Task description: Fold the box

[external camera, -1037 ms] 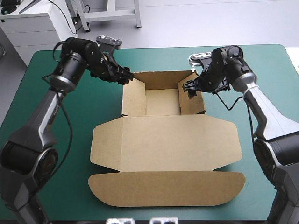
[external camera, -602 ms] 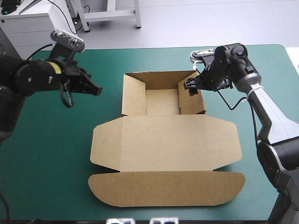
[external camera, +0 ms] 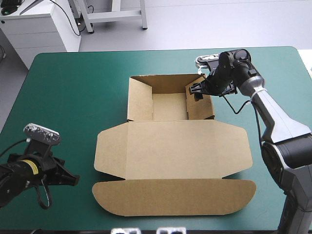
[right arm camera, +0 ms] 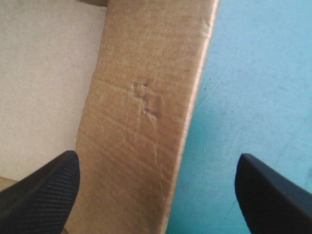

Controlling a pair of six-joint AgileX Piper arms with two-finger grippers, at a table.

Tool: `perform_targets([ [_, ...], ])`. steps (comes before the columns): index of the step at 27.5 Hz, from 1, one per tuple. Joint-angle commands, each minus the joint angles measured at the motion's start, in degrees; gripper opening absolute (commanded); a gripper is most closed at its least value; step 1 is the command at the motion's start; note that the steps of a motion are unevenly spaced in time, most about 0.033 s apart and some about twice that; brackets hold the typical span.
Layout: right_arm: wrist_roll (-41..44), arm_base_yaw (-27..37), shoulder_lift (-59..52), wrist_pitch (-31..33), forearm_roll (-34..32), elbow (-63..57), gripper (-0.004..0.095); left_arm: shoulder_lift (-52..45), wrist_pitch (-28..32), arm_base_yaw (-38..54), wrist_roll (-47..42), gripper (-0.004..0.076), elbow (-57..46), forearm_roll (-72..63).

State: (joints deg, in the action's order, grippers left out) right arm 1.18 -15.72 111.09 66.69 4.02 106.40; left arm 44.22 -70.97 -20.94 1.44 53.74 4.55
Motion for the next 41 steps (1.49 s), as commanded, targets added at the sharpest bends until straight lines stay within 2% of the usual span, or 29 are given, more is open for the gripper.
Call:
perform_targets([
  [1,-0.5,0.2,-0.9,-2.8,0.0,1.6,0.0796,-3.4,2.9,-0.3,-3.5,-0.0006,-5.8,0.4],
  [5,-0.5,0.2,2.2,-2.8,0.4,1.6,0.0794,-4.9,3.6,-0.3,-4.6,-0.0006,-11.7,0.4],
  [7,-0.5,0.2,3.2,-3.2,0.9,1.6,0.0739,-4.9,4.0,-0.3,-5.0,-0.0006,-12.5,0.4],
  [11,-0.5,0.2,3.6,-3.9,1.0,1.6,0.0471,-4.9,7.3,-0.3,-5.0,-0.0006,-12.8,0.3],
  [17,-0.2,0.4,3.5,-5.3,-2.7,1.6,-0.0003,-4.9,8.4,-0.3,-5.0,-0.0006,-12.8,0.2],
  [24,0.0,6.2,3.3,-7.0,-6.3,4.1,-0.0020,-4.9,8.5,-0.3,-5.3,-0.0006,-12.8,0.2],
  [34,0.2,24.2,3.6,-10.4,-9.7,8.5,-0.0020,-4.9,8.5,-0.3,-5.3,-0.0006,-12.8,0.3],
  [41,0.1,37.6,5.8,-7.8,-4.5,8.4,-0.0020,-4.9,8.5,-0.3,-5.3,-0.0006,-12.8,0.4],
])
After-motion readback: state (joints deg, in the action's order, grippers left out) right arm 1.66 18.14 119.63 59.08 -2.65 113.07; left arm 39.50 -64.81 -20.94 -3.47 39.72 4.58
